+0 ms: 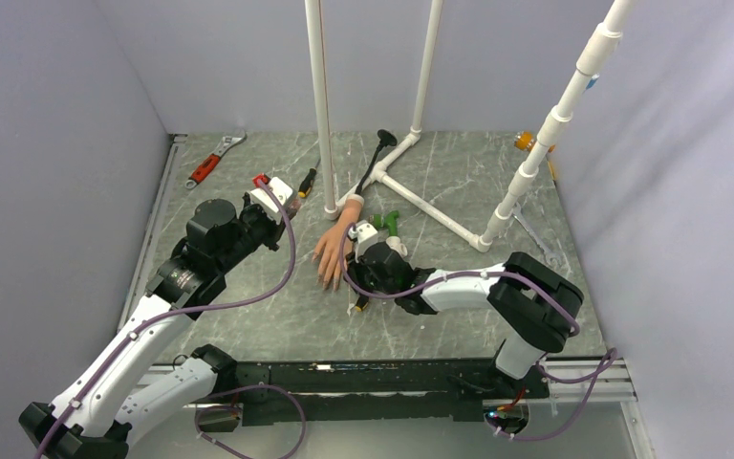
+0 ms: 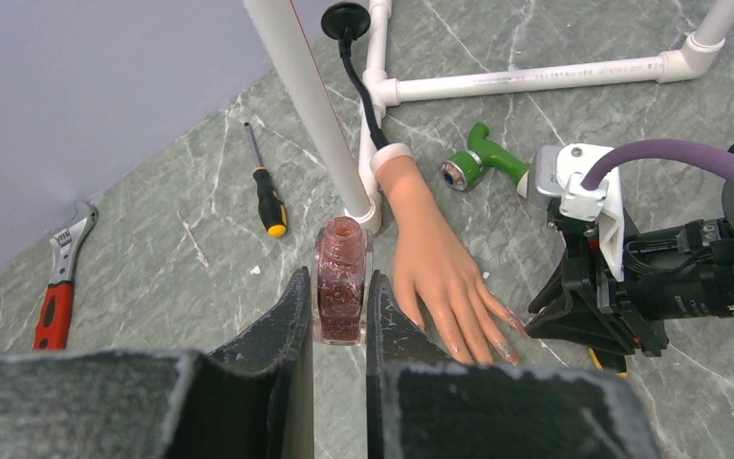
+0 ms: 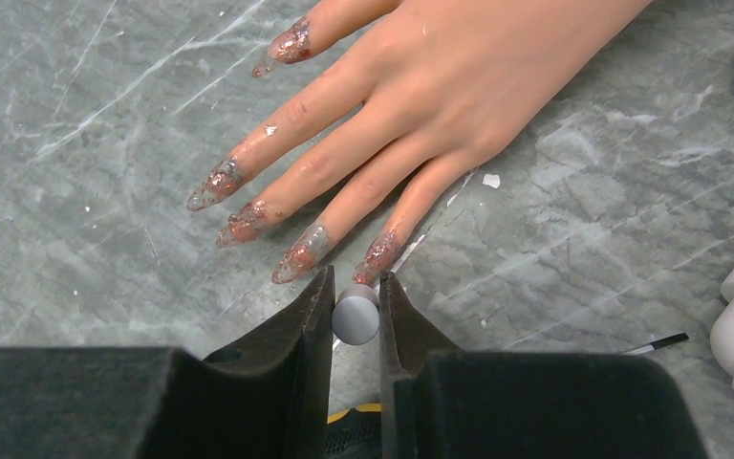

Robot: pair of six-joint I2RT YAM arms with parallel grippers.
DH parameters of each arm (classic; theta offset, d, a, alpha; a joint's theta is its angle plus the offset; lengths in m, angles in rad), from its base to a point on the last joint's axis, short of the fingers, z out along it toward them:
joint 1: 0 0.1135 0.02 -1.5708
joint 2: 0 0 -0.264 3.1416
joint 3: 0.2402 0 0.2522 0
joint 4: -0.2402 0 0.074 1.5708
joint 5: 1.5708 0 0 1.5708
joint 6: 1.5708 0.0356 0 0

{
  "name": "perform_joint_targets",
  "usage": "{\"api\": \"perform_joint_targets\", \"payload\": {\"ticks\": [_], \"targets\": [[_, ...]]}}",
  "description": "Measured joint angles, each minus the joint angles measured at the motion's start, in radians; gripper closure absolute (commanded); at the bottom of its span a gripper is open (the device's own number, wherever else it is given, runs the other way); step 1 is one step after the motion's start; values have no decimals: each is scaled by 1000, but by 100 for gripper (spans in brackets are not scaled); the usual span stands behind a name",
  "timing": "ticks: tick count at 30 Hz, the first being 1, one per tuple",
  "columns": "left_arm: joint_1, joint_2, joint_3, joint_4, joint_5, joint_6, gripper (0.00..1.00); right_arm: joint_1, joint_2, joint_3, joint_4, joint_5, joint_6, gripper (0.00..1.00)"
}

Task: Paint the nails
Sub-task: Paint the nail polish on the nail.

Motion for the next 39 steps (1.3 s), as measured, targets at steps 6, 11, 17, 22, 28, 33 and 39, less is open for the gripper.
{"api": "perform_joint_targets", "payload": {"ticks": [6,11,17,22,28,33,39], "targets": [[0,0,0,0,0,0,100,1,-7,-6,0,0,0,100],[0,0,0,0,0,0,100,2,-13,-14,2,0,0,100],[0,0,0,0,0,0,100,2,-18,-26,8,0,-5,100],[0,0,0,0,0,0,100,2,-18,-26,11,2,-7,100],[0,0,0,0,0,0,100,2,-18,-26,23,10,-11,100],[0,0,0,0,0,0,100,2,-18,-24,23,13,-16,100],[0,0,0,0,0,0,100,2,-18,-12,28,25,-25,100]]}}
